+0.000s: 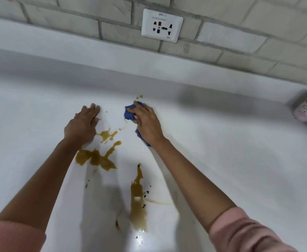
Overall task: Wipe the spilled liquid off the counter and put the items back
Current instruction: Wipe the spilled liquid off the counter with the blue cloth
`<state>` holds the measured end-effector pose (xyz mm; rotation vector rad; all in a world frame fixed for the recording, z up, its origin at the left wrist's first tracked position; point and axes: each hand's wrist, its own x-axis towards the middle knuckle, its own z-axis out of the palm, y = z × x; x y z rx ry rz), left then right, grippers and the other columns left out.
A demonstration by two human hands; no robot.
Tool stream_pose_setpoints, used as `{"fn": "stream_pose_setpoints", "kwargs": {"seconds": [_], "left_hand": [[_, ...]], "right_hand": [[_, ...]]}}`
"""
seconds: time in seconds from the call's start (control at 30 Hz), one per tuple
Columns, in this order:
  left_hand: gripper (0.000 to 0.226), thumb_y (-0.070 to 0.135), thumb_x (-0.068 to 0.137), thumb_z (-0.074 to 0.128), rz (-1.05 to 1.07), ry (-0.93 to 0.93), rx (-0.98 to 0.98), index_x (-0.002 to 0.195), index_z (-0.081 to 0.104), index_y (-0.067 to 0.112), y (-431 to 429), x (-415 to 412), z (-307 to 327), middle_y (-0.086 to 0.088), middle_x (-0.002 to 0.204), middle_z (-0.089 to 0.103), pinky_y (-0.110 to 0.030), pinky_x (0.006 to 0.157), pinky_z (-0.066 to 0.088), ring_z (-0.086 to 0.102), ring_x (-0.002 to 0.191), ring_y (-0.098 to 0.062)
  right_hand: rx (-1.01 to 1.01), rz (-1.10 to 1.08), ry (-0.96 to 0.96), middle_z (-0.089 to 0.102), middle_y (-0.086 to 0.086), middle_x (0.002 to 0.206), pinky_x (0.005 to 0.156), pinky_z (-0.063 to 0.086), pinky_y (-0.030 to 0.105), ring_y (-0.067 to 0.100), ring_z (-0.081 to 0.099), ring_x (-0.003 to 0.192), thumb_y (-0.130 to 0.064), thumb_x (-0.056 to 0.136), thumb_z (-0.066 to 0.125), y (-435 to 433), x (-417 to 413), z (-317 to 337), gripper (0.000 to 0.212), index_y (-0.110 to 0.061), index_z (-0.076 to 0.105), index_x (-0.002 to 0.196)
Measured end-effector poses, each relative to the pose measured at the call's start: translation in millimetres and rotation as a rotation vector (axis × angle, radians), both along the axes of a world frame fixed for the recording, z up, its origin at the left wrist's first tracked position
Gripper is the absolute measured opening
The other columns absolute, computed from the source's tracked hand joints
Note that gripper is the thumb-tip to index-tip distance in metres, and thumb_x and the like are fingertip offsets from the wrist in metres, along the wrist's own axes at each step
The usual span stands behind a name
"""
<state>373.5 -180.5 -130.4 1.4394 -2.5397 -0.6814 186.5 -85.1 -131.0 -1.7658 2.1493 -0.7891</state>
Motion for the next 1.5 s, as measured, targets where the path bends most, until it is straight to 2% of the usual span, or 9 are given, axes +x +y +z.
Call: {"fn": "stream_pose_setpoints", "kwargs": {"seconds": [0.13, 0.23, 0.37, 0.53, 0.7, 1.03, 1.3, 1.4, 1.5], "left_hand": [[0.048, 0.021, 0.101, 0.033, 0.002, 0.004, 0.021, 0.148, 0.026, 0.022, -2, 2, -1, 0.003, 0.158, 0.018, -0.042, 0.114, 0.023, 0.015, 0.146, -0.020], [0.048, 0.022, 0.100, 0.035, 0.000, 0.035, 0.040, 0.147, 0.028, 0.024, -4, 4, -1, 0.005, 0.157, 0.020, -0.043, 0.113, 0.025, 0.016, 0.146, -0.020], [0.048, 0.022, 0.100, 0.036, 0.005, 0.039, 0.034, 0.147, 0.029, 0.024, -4, 4, -1, 0.005, 0.157, 0.021, -0.045, 0.111, 0.026, 0.017, 0.146, -0.020], [0.048, 0.023, 0.099, 0.036, 0.017, 0.033, 0.028, 0.146, 0.029, 0.025, -3, 4, -1, 0.004, 0.157, 0.022, -0.046, 0.109, 0.029, 0.024, 0.143, -0.024], [0.048, 0.026, 0.099, 0.040, 0.039, 0.062, 0.071, 0.146, 0.030, 0.028, -6, 5, 2, 0.011, 0.156, 0.023, -0.042, 0.113, 0.025, 0.015, 0.146, -0.012], [0.049, 0.024, 0.097, 0.042, 0.048, 0.052, 0.058, 0.145, 0.033, 0.027, -7, 3, 4, 0.009, 0.155, 0.026, -0.043, 0.111, 0.027, 0.020, 0.145, -0.015], [0.048, 0.027, 0.098, 0.041, 0.061, 0.035, 0.062, 0.145, 0.032, 0.029, -8, 3, 4, 0.012, 0.155, 0.025, -0.041, 0.113, 0.025, 0.019, 0.145, -0.012], [0.048, 0.028, 0.097, 0.042, 0.067, 0.050, 0.072, 0.144, 0.033, 0.030, -7, 4, 5, 0.012, 0.154, 0.026, -0.042, 0.112, 0.026, 0.019, 0.145, -0.012], [0.048, 0.027, 0.098, 0.042, 0.054, 0.048, 0.072, 0.145, 0.032, 0.029, -7, 3, 5, 0.012, 0.155, 0.025, -0.043, 0.112, 0.026, 0.018, 0.145, -0.012]], "right_hand": [[0.021, 0.225, 0.015, 0.052, 0.022, 0.136, 0.118, 0.017, 0.029, 0.034, 0.043, 0.132, 0.014, 0.084, 0.048, 35, 31, -2, 0.041, -0.003, 0.062, 0.119], [0.055, 0.404, -0.087, 0.061, 0.035, 0.079, 0.095, 0.027, 0.001, 0.039, 0.062, 0.072, 0.016, 0.074, 0.041, 58, 15, 7, 0.022, 0.007, 0.061, 0.071], [0.016, -0.022, 0.050, 0.048, 0.013, 0.141, 0.113, 0.016, 0.026, 0.025, 0.037, 0.135, 0.004, 0.090, 0.043, 59, -44, -3, 0.039, -0.011, 0.061, 0.122], [0.009, 0.015, 0.058, 0.058, 0.021, 0.128, 0.109, 0.026, 0.033, 0.034, 0.047, 0.128, -0.029, 0.092, 0.047, -1, -16, 11, 0.045, 0.007, 0.060, 0.116], [0.007, 0.198, 0.024, 0.046, 0.021, 0.141, 0.115, 0.017, 0.031, 0.033, 0.037, 0.136, 0.009, 0.084, 0.049, 42, 20, -6, 0.043, 0.000, 0.057, 0.125], [-0.017, -0.327, -0.062, 0.051, 0.015, 0.137, 0.107, 0.028, 0.017, 0.028, 0.040, 0.133, 0.005, 0.090, 0.042, -30, -72, 7, 0.037, -0.001, 0.058, 0.122], [-0.045, 0.075, -0.099, 0.053, 0.017, 0.135, 0.108, 0.026, 0.020, 0.027, 0.045, 0.128, 0.007, 0.089, 0.044, -28, -5, 2, 0.034, -0.001, 0.061, 0.118], [0.007, 0.213, -0.063, 0.053, 0.003, 0.108, 0.098, 0.033, 0.025, 0.012, 0.050, 0.100, -0.009, 0.096, 0.031, 13, -21, 3, 0.024, -0.021, 0.050, 0.106], [0.014, 0.066, 0.037, 0.045, -0.005, 0.130, 0.105, 0.025, 0.023, 0.011, 0.040, 0.124, -0.004, 0.096, 0.037, 17, -53, 3, 0.036, -0.029, 0.049, 0.119]]}}
